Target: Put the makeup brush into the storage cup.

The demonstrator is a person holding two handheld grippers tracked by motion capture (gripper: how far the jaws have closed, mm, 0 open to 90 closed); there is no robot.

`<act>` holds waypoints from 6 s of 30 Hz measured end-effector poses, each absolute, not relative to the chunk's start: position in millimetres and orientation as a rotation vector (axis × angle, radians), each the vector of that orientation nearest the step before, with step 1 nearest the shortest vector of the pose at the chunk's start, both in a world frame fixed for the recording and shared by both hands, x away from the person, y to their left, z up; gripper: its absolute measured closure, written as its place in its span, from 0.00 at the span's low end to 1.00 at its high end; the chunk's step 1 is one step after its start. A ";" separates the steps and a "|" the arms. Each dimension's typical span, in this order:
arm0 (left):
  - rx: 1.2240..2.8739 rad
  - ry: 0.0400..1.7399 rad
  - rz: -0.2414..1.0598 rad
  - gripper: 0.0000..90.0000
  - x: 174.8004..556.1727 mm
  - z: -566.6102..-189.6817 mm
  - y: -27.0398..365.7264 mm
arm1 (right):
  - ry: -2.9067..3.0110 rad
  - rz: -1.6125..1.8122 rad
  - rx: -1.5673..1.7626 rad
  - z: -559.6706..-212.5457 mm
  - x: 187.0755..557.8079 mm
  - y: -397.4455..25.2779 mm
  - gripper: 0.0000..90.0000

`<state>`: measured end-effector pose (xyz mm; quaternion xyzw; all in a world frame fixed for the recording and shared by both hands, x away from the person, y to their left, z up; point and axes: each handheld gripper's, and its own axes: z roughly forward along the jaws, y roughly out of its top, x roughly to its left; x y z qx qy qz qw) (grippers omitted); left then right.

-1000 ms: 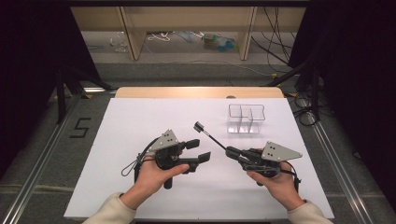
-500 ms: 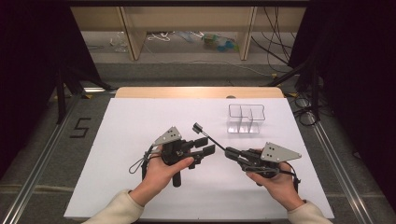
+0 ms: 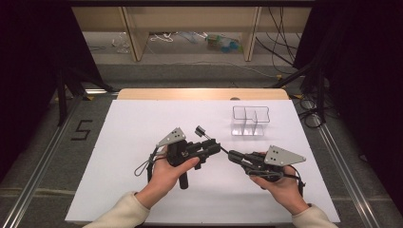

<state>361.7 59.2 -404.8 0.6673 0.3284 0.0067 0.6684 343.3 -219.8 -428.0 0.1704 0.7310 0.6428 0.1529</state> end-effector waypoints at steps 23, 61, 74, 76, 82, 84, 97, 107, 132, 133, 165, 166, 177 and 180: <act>1.570 0.614 0.092 0.95 352.5 -393.4 45.7 | 2.139 1.681 0.511 -434.6 340.3 -203.9 0.70; 1.828 0.561 0.350 0.95 347.2 -388.8 44.5 | 2.217 1.702 0.552 -430.1 344.3 -205.4 0.63; 1.829 0.552 0.313 0.95 346.3 -389.2 43.2 | 2.252 1.686 0.525 -437.8 350.8 -188.2 0.73; 1.828 0.557 0.310 0.95 345.9 -389.1 43.1 | 2.256 1.677 0.526 -437.5 351.0 -186.4 0.75; 1.827 0.557 0.304 0.95 345.9 -389.9 42.2 | 2.256 1.674 0.519 -437.4 352.4 -185.0 0.81; 1.831 0.546 0.305 0.95 346.8 -390.3 42.4 | 2.259 1.671 0.520 -437.6 352.3 -184.6 0.83; 1.816 0.555 0.280 0.94 347.3 -391.3 41.7 | 2.201 1.695 0.506 -437.4 352.8 -184.9 0.95; 1.735 0.495 0.316 0.56 344.4 -389.1 60.0 | 2.179 1.700 0.569 -434.4 357.0 -195.7 0.95; 1.630 0.553 0.388 0.17 313.1 -412.6 134.9 | 2.127 1.701 0.596 -427.4 359.9 -204.4 0.95; 1.626 0.552 0.394 0.17 312.6 -412.9 137.1 | 2.127 1.708 0.599 -427.3 360.0 -204.4 0.95; 1.585 0.641 0.486 0.17 302.4 -426.1 180.5 | 2.082 1.674 0.639 -417.7 370.8 -219.6 0.95; 1.580 0.650 0.484 0.17 302.0 -426.6 181.0 | 2.063 1.678 0.634 -417.8 372.0 -219.3 0.95; 1.582 0.659 0.494 0.17 300.9 -428.3 185.7 | 2.049 1.672 0.645 -413.3 379.6 -220.1 0.95; 1.580 0.664 0.492 0.17 301.0 -428.9 184.9 | 2.033 1.679 0.649 -412.6 381.2 -220.0 0.95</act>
